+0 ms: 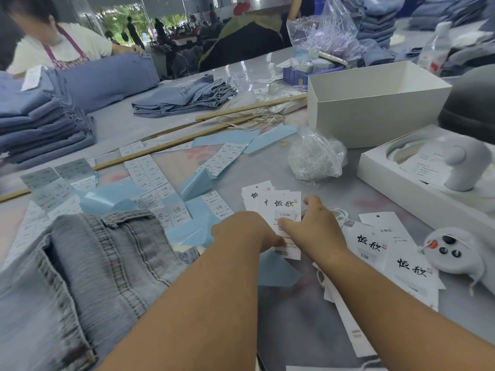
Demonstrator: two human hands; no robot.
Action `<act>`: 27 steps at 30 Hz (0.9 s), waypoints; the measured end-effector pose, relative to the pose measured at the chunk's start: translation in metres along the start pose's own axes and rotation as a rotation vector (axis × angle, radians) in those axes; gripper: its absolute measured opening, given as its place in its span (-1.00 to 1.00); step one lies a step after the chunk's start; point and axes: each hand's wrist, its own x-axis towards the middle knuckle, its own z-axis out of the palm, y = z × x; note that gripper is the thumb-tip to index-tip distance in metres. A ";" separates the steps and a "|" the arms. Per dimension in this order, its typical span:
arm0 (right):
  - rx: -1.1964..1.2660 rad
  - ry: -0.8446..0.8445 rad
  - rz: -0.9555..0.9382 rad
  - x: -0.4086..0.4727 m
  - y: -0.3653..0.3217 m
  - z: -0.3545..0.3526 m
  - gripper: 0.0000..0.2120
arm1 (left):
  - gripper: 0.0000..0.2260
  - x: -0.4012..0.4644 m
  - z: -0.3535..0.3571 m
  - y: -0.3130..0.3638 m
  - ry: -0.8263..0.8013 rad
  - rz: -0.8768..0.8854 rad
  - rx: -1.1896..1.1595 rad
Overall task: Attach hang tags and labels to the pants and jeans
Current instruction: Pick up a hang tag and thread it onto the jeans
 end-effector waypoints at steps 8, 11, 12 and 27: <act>0.178 0.043 0.093 0.010 -0.002 0.003 -0.66 | -0.46 -0.005 -0.001 0.002 0.038 -0.032 0.011; 0.223 0.034 0.060 0.013 -0.002 -0.002 -0.82 | -0.44 -0.008 0.000 0.005 0.092 -0.074 0.026; 0.243 0.044 0.028 0.012 -0.002 -0.004 -0.85 | -0.42 -0.009 -0.001 0.006 0.124 -0.091 0.040; 0.695 0.076 -0.118 -0.032 -0.047 -0.071 -0.84 | -0.79 -0.055 -0.044 0.028 0.358 0.221 -0.898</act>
